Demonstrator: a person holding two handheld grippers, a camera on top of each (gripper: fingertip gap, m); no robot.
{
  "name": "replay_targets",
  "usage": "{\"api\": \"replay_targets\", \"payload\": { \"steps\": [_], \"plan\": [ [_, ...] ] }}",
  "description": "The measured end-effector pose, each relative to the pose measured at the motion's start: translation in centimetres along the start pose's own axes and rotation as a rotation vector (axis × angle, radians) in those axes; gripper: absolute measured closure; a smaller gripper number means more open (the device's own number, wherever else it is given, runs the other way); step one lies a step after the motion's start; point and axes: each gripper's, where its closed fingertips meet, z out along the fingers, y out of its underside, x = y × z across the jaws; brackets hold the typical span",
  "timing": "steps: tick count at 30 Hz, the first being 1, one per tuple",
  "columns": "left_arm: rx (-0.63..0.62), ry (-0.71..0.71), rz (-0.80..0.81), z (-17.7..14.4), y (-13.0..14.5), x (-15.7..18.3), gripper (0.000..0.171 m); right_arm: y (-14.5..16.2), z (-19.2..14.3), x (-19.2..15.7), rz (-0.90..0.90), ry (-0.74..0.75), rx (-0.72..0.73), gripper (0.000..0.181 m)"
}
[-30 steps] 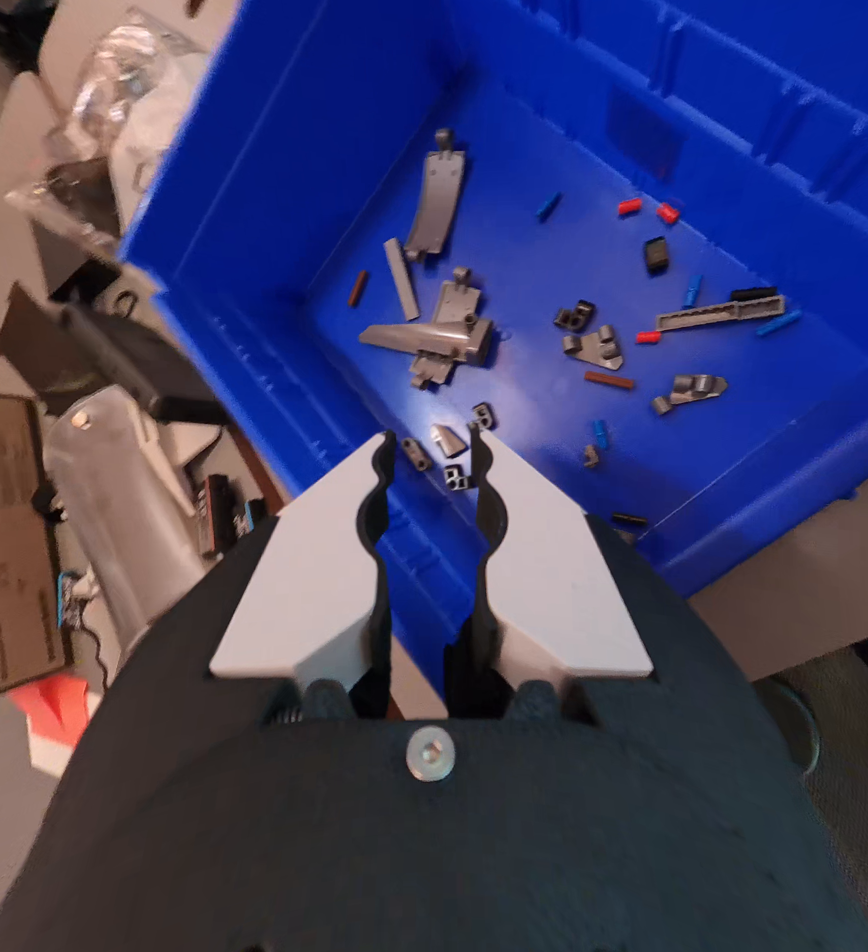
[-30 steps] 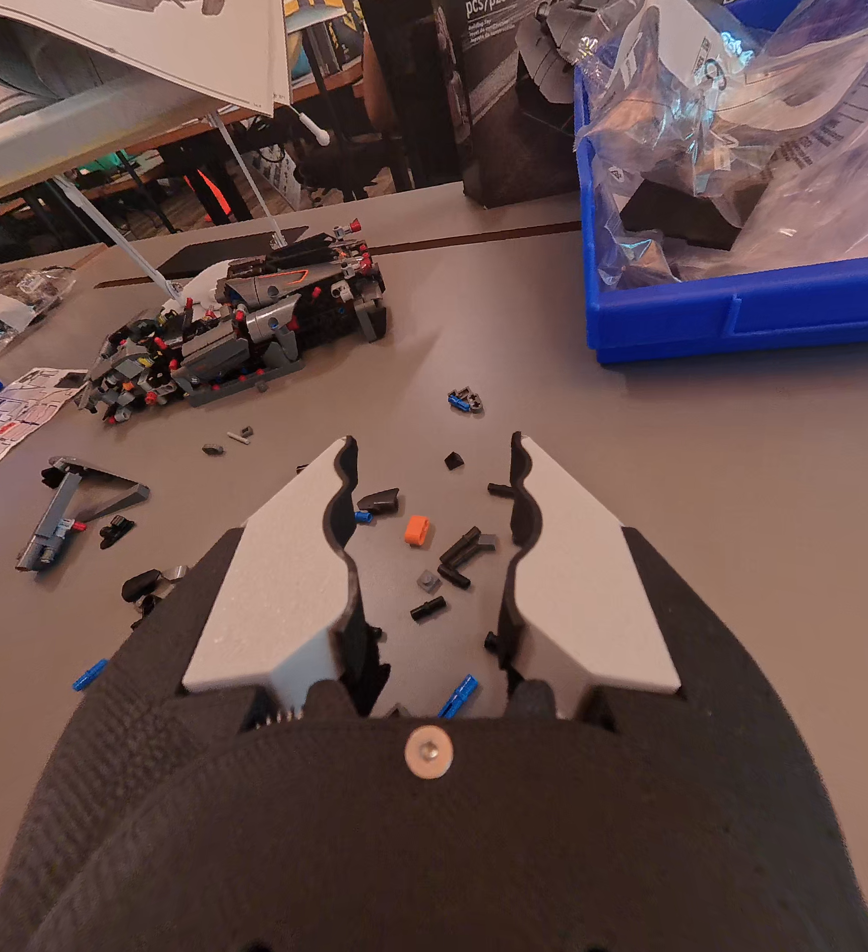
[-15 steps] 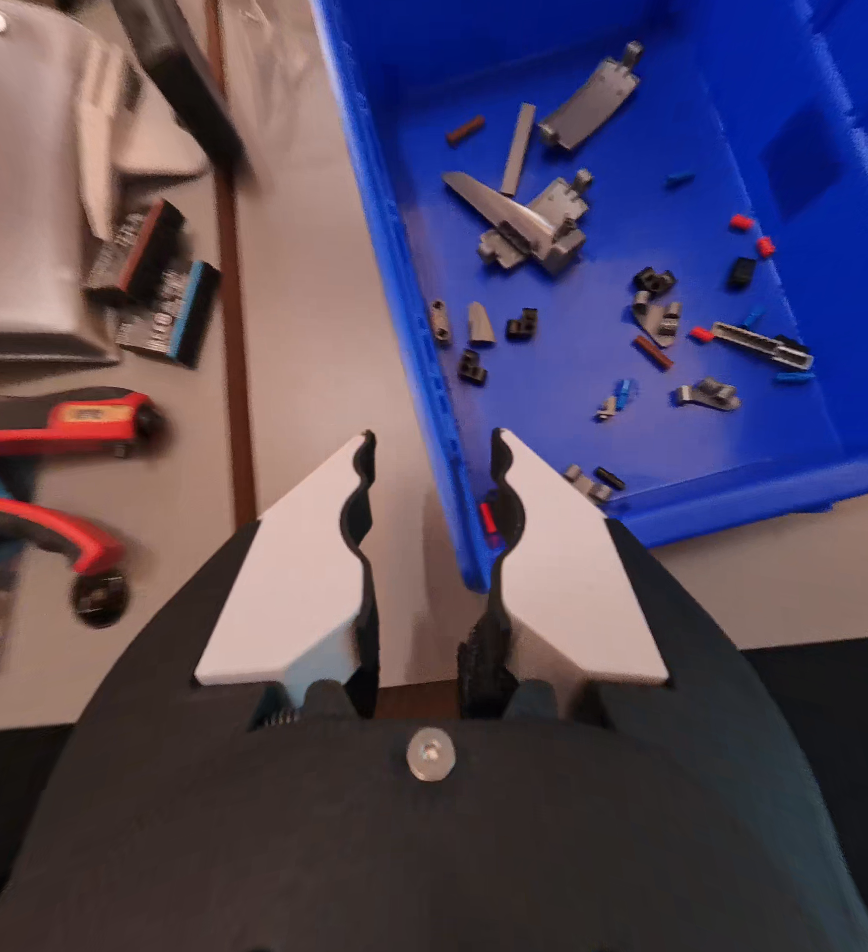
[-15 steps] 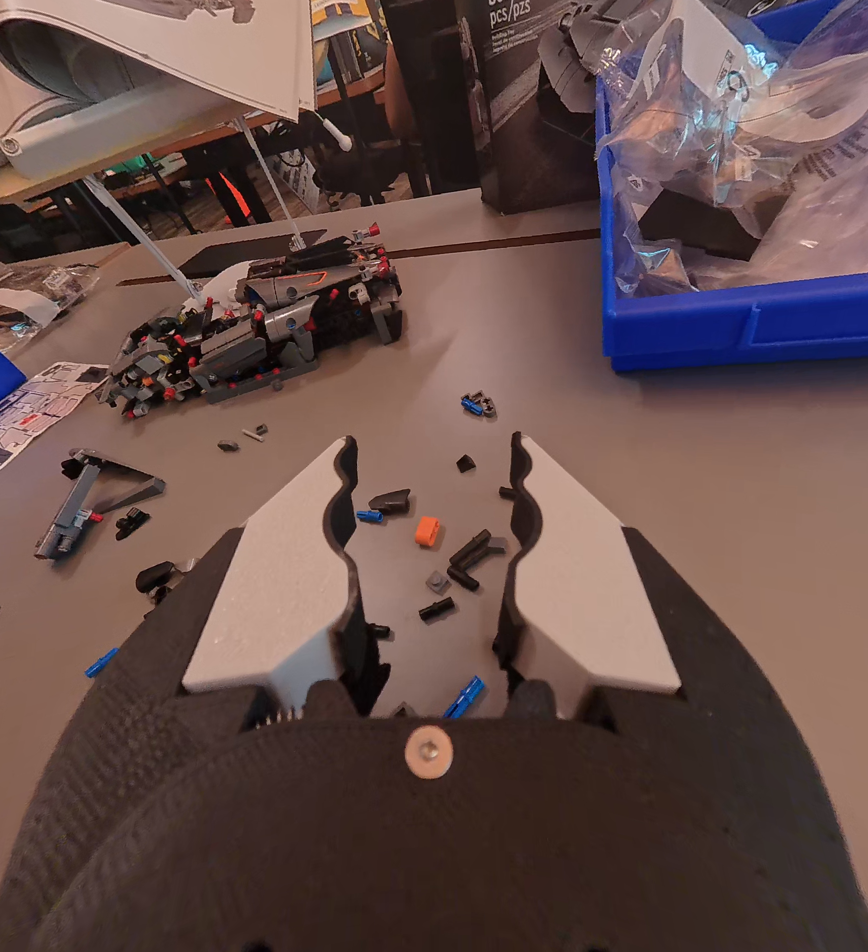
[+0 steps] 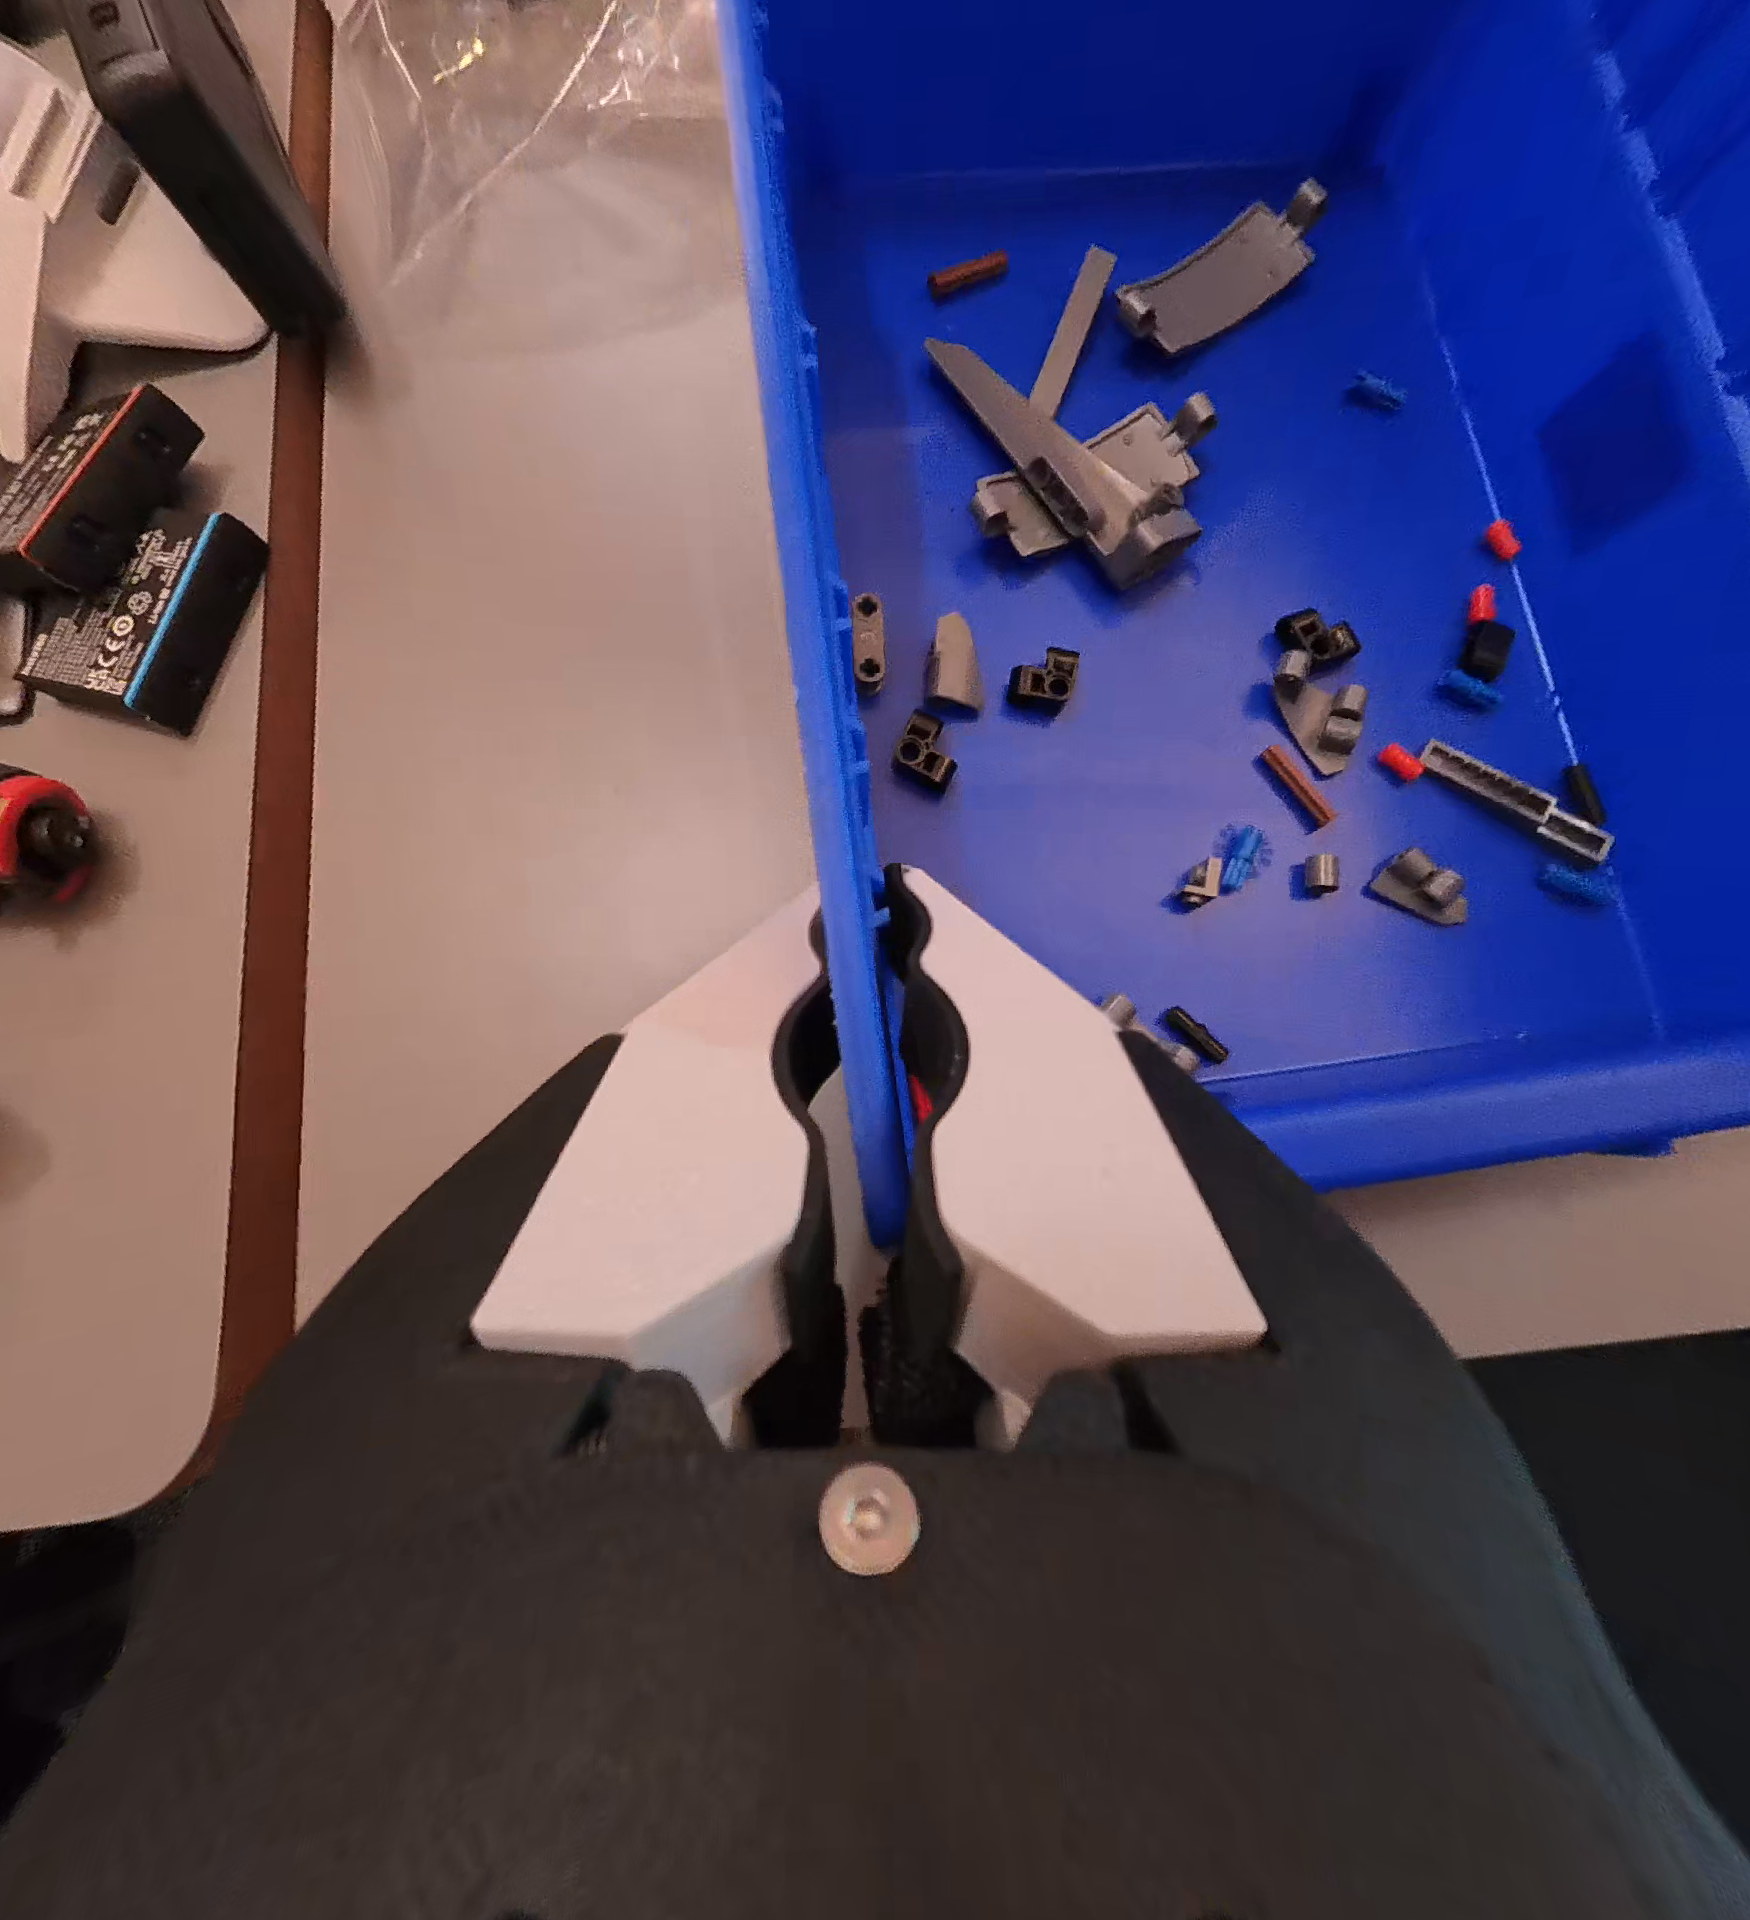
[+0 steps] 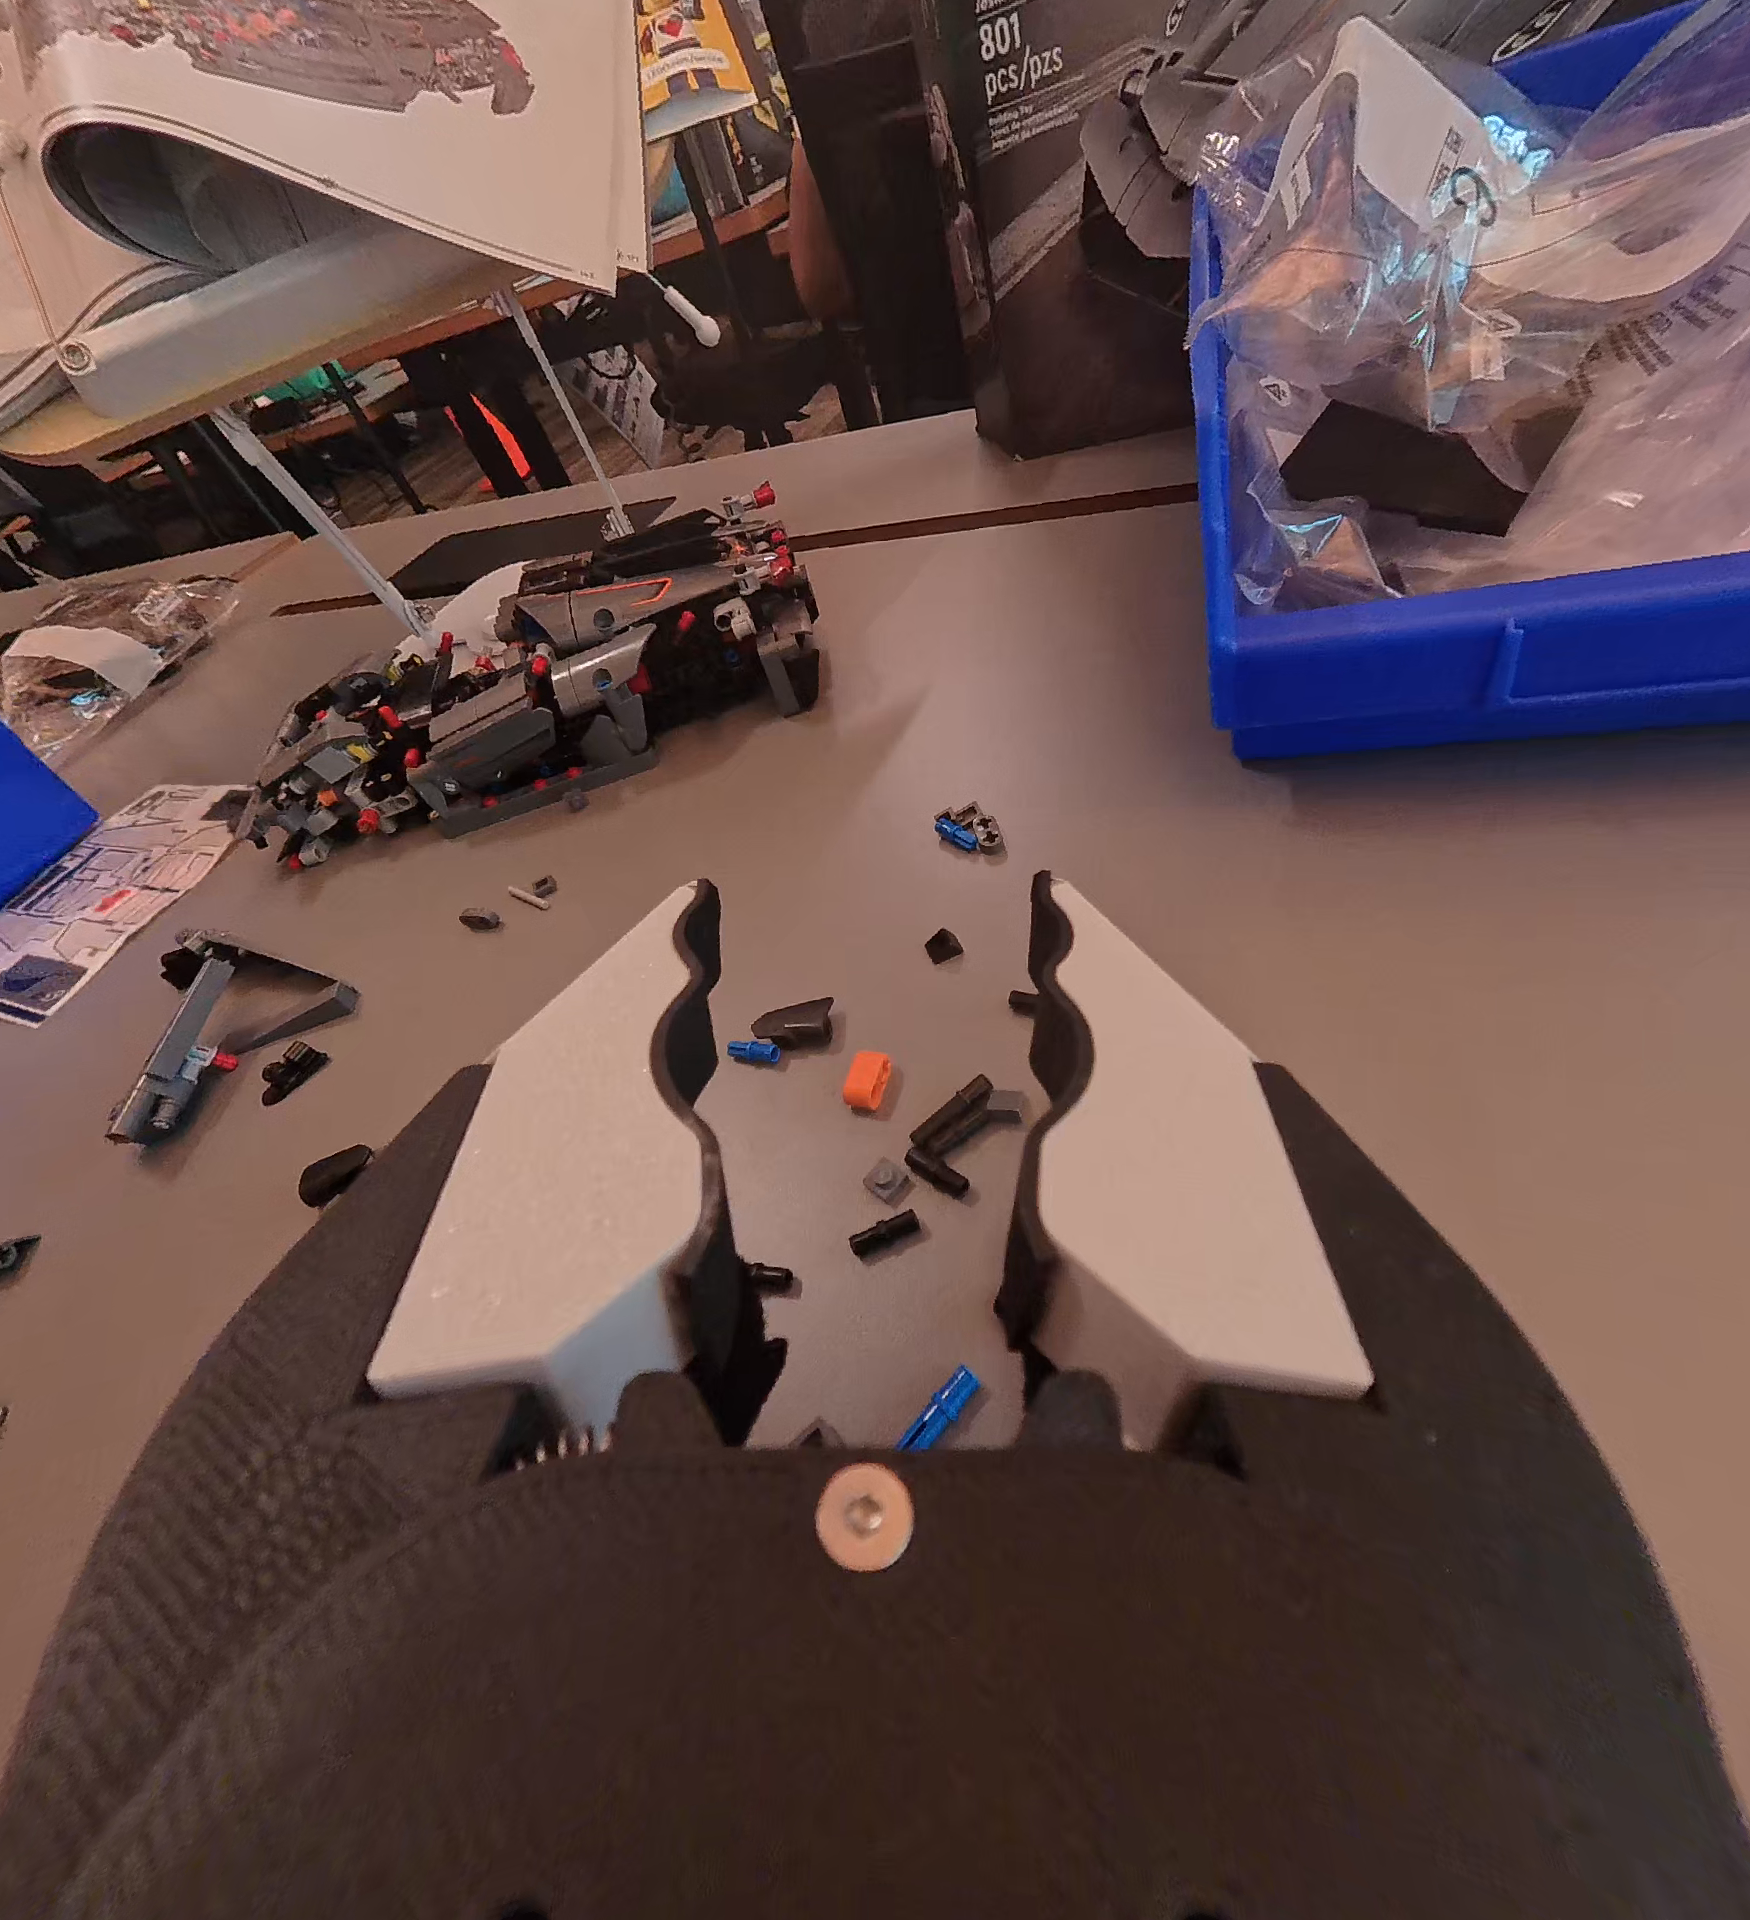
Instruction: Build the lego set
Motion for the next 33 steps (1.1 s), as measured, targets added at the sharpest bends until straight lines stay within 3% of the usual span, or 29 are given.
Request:
{"api": "replay_targets", "payload": {
  "steps": [13, 20, 33],
  "plan": [
    [0.031, 0.096, -0.060, -1.2, 1.0, 3.5, 0.170, 0.2, 0.2, 0.1, -0.007, 0.014, -0.016, 0.123],
    [0.008, 0.071, -0.110, -1.6, 1.5, 1.6, 0.170, 0.1, 0.1, 0.1, -0.004, 0.011, -0.008, 0.123],
    [0.044, 0.035, -0.203, -1.9, -0.1, -2.5, 0.168, 0.2, 0.1, -0.1, -0.011, 0.006, -0.012, 0.123]
  ]
}}
